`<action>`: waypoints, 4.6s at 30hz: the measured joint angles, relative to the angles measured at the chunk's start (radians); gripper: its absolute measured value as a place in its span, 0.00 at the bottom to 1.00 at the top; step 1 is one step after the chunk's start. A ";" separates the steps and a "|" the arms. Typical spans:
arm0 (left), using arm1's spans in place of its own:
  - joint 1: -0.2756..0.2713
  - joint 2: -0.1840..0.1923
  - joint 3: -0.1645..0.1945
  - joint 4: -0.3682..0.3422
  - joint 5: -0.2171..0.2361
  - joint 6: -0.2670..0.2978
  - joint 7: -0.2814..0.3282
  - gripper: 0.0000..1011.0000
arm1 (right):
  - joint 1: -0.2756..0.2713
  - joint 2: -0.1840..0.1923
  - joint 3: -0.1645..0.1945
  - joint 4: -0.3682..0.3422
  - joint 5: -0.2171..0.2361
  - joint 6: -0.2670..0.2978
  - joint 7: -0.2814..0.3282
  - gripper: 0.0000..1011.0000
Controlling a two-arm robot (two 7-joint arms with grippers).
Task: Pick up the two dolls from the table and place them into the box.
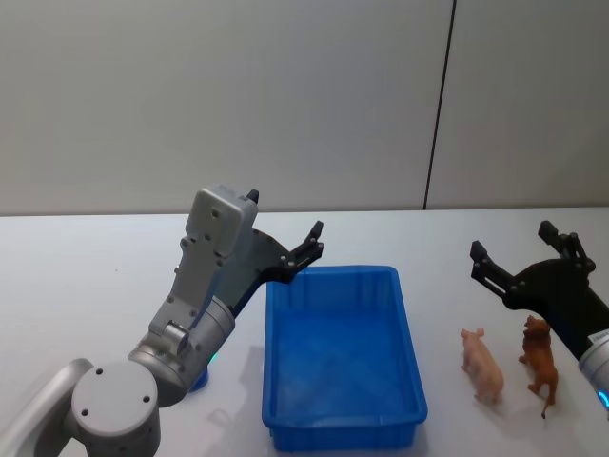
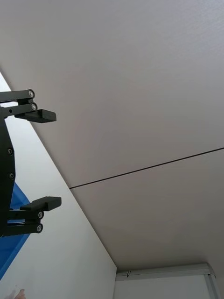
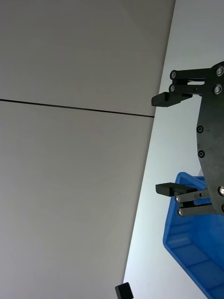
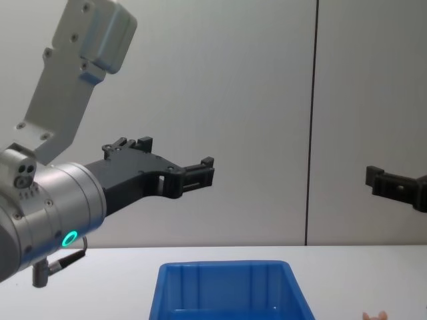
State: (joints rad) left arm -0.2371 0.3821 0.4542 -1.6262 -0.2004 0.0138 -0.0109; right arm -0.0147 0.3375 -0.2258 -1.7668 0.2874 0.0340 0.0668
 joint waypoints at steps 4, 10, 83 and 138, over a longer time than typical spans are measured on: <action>0.000 0.000 0.000 0.000 0.000 0.000 0.000 0.99 | 0.000 0.000 0.000 0.000 0.000 0.000 0.000 0.99; 0.000 0.000 0.000 0.000 0.000 0.000 0.000 0.99 | 0.000 0.000 0.000 0.000 0.000 0.000 0.000 0.99; 0.000 0.000 0.000 0.000 0.000 0.000 0.000 0.99 | 0.059 0.076 0.034 0.312 -0.120 0.269 0.217 0.75; 0.000 0.000 0.000 0.000 0.000 0.000 0.000 0.99 | 0.125 -0.024 -0.042 0.182 -0.145 0.098 0.352 0.28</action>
State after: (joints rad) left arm -0.2371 0.3821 0.4542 -1.6262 -0.2004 0.0138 -0.0109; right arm 0.1106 0.3135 -0.2678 -1.5849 0.1423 0.1321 0.4188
